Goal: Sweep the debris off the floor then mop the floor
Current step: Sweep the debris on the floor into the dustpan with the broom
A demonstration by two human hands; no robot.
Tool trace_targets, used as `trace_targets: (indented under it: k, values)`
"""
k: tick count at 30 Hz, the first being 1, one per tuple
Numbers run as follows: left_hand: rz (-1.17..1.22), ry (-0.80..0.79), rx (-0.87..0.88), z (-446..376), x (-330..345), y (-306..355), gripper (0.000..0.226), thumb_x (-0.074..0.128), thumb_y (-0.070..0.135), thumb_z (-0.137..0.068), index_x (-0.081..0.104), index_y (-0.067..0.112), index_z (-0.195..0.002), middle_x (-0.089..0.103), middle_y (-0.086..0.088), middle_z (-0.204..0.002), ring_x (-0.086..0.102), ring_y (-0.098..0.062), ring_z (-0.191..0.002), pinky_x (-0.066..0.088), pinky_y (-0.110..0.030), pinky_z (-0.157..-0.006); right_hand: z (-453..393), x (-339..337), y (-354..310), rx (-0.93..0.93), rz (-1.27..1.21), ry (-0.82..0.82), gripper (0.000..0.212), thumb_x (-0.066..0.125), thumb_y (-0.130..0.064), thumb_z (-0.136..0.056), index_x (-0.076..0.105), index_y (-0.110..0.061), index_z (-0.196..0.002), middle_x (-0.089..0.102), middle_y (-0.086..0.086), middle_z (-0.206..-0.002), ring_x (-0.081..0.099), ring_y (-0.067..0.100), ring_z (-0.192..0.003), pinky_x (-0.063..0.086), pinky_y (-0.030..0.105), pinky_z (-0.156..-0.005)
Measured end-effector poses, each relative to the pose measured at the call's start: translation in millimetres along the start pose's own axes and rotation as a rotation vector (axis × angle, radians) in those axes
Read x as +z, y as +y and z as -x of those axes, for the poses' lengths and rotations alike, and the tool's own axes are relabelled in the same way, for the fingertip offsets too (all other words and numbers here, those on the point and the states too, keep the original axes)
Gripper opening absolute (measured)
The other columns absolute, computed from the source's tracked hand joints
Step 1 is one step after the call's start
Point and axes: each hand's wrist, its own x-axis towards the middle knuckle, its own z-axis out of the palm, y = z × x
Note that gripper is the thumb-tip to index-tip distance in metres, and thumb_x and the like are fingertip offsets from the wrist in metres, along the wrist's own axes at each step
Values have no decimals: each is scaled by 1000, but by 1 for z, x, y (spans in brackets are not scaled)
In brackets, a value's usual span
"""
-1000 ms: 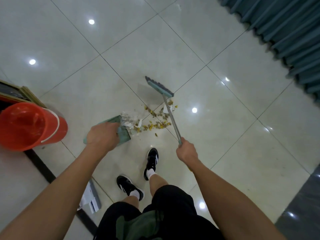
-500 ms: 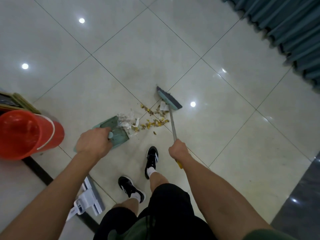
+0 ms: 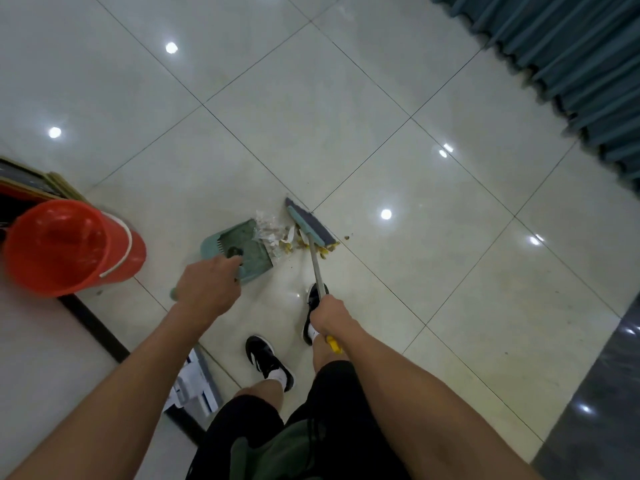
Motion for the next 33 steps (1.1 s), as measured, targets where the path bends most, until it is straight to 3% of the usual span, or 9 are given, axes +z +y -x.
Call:
trace_targets:
  k: [4, 7, 10, 17, 23, 29, 33]
  values:
    - [43, 25, -21, 22, 13, -23, 20, 52, 24, -93, 63, 22, -110, 70, -7, -101, 68, -32, -78, 56, -36, -67, 18, 30, -2, -7, 10, -21, 39, 51, -13, -92, 54, 2, -128, 61, 21, -126, 62, 35, -111, 55, 38, -89]
    - [65, 26, -39, 35, 21, -38, 23, 50, 24, -94, 61, 24, -115, 70, -9, -103, 68, -31, -79, 56, -37, -68, 32, 35, 4, -22, -3, 51, 35, 49, -14, -93, 58, 2, -122, 63, 20, -124, 63, 34, -107, 52, 32, -80]
    - [83, 31, -32, 42, 25, -47, 26, 48, 24, -96, 62, 23, -117, 69, -10, -102, 67, -32, -79, 58, -40, -70, 45, 28, 19, -48, -4, 131, 30, 46, -14, -96, 59, -1, -119, 64, 18, -116, 60, 28, -87, 47, 27, -63]
    - [93, 32, -18, 42, 23, -47, 26, 52, 24, -94, 63, 24, -117, 70, -9, -100, 68, -31, -79, 59, -37, -68, 56, 7, 52, 36, -35, 261, 29, 43, -13, -96, 53, -5, -122, 59, 14, -102, 64, 31, -75, 51, 33, -52]
    - [70, 45, -7, 35, 26, -40, 20, 56, 24, -93, 64, 21, -111, 71, -11, -97, 68, -33, -78, 58, -39, -70, 40, -8, 68, 132, -101, 212, 34, 47, -15, -97, 53, 0, -127, 62, 19, -118, 66, 34, -93, 53, 33, -68]
    - [46, 48, -2, 31, 28, -34, 19, 53, 25, -95, 63, 20, -111, 70, -12, -99, 68, -33, -77, 58, -38, -70, 41, 34, 50, 115, -261, 94, 38, 48, -15, -96, 52, 4, -129, 59, 22, -128, 62, 37, -111, 54, 35, -87]
    - [43, 60, -8, 30, 28, -32, 14, 54, 23, -94, 63, 20, -104, 70, -11, -96, 67, -34, -76, 55, -37, -66, 41, 55, 22, 106, -305, 10, 40, 49, -9, -93, 53, 5, -130, 61, 22, -127, 62, 36, -112, 49, 30, -75]
